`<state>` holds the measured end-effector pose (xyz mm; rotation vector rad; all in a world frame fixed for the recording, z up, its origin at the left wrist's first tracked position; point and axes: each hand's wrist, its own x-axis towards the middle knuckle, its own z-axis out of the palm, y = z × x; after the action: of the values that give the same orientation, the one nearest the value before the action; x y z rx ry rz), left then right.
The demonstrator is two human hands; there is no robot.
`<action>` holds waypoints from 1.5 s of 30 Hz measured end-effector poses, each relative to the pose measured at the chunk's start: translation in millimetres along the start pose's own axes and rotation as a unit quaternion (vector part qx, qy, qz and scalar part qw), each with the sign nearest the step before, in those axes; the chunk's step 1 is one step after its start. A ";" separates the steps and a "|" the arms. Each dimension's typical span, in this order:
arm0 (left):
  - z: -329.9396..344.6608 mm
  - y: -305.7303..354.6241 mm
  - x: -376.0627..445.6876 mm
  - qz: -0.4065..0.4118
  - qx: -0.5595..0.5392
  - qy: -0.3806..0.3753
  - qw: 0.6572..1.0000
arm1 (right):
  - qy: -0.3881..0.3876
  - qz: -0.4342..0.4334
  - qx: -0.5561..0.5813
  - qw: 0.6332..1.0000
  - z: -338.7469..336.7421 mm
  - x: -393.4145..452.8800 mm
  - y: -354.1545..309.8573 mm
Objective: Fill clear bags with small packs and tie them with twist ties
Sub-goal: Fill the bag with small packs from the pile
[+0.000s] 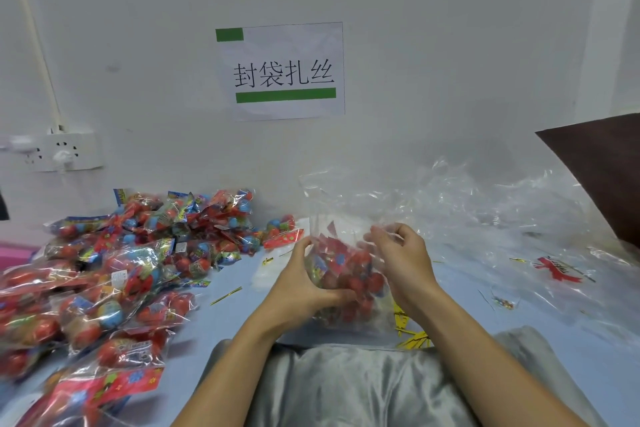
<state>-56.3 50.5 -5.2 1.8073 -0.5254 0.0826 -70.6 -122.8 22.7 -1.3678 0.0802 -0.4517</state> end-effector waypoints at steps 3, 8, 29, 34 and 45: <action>-4.3 -3.6 1.9 0.015 0.005 0.030 0.999 | -0.016 0.014 -0.042 0.999 -6.7 0.2 -7.1; -3.3 -6.7 2.4 0.051 0.024 0.075 0.996 | 0.071 -0.173 -0.128 0.974 -11.3 -1.9 -36.1; 11.9 -8.4 5.7 0.076 0.047 0.046 0.995 | -0.155 0.007 -0.655 0.740 -0.5 36.3 -55.6; 10.8 -7.4 7.5 0.073 0.060 0.032 0.995 | -0.158 0.019 -0.637 0.754 -7.7 36.4 -45.5; 13.0 -2.2 9.2 0.076 0.082 0.039 0.993 | -0.155 -0.035 -0.508 0.847 -8.4 36.3 -45.0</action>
<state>-50.0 36.0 -8.2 1.9122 -0.6152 0.3066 -52.0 -149.5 71.3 -2.4879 -0.0065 -0.2264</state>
